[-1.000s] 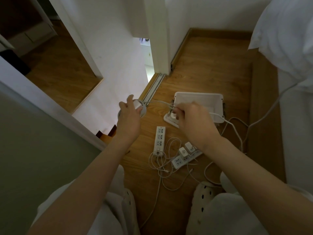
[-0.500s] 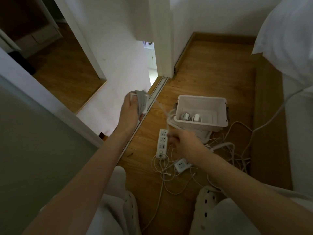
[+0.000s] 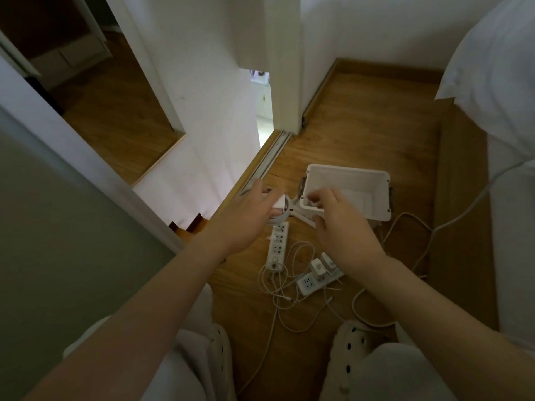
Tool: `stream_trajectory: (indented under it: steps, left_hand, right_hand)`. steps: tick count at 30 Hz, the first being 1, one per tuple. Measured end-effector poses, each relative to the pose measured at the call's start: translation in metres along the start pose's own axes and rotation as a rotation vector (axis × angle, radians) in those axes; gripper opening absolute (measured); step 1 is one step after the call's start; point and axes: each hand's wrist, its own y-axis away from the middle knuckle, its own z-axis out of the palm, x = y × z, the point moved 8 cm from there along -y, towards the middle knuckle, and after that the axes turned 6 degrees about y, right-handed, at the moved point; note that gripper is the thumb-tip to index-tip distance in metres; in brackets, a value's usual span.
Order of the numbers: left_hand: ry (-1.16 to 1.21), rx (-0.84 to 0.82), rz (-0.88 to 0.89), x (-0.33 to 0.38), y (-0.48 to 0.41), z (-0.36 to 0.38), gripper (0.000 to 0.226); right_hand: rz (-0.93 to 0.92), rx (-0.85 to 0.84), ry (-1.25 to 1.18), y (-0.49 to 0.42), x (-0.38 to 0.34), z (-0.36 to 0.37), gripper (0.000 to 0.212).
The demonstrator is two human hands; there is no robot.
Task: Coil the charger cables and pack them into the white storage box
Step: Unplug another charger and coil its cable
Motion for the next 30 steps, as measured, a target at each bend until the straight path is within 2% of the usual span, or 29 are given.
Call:
stream_trajectory:
  steps: [2,4,6,8,10,15,17,19,22,24,26,27,30]
  left_hand:
    - [0.082,-0.031,0.022,0.007,0.003,0.002,0.044]
    - [0.295,-0.031,0.014,0.013,0.004,0.001,0.04]
    - [0.519,0.006,0.016,0.018,0.002,-0.002,0.033]
    - [0.657,0.071,0.022,0.023,0.0,-0.008,0.026]
    - [0.821,0.111,-0.008,0.023,-0.003,-0.016,0.024]
    - [1.119,0.211,-0.245,-0.006,-0.001,-0.018,0.029]
    - [1.168,0.238,-0.294,-0.006,0.0,-0.016,0.027]
    - [1.17,0.244,-0.303,-0.001,0.0,-0.015,0.026]
    - [1.096,0.275,-0.271,0.0,-0.001,-0.02,0.025]
    - [1.101,0.328,-0.268,-0.008,0.001,-0.024,0.026]
    - [1.172,0.39,-0.328,-0.019,0.003,-0.023,0.031]
    - [1.252,0.391,-0.364,-0.022,0.004,-0.021,0.034]
    - [1.789,0.26,-0.431,-0.012,0.005,-0.004,0.039]
  right_hand:
    - [-0.075,-0.058,-0.162,-0.004,-0.007,0.006,0.065]
    - [-0.021,-0.245,-0.44,-0.007,-0.005,0.026,0.077]
    - [0.07,-0.38,-0.732,-0.007,-0.004,0.04,0.069]
    - [0.147,-0.448,-0.98,-0.005,-0.011,0.046,0.045]
    - [0.119,-0.498,-1.098,-0.001,-0.024,0.052,0.032]
    - [0.068,-0.55,-0.906,0.007,-0.035,0.064,0.042]
    - [0.002,-0.588,-0.89,0.011,-0.044,0.068,0.037]
    - [0.027,-0.642,-0.984,0.017,-0.05,0.072,0.032]
    - [0.212,-0.728,-1.201,0.026,-0.051,0.075,0.031]
    - [0.184,-0.562,-1.136,0.02,-0.045,0.064,0.033]
    - [0.052,-0.339,-1.038,0.011,-0.042,0.047,0.036]
    - [-0.012,-0.279,-1.017,0.009,-0.044,0.042,0.036]
    - [-0.086,-0.35,-0.943,0.01,-0.047,0.057,0.033]
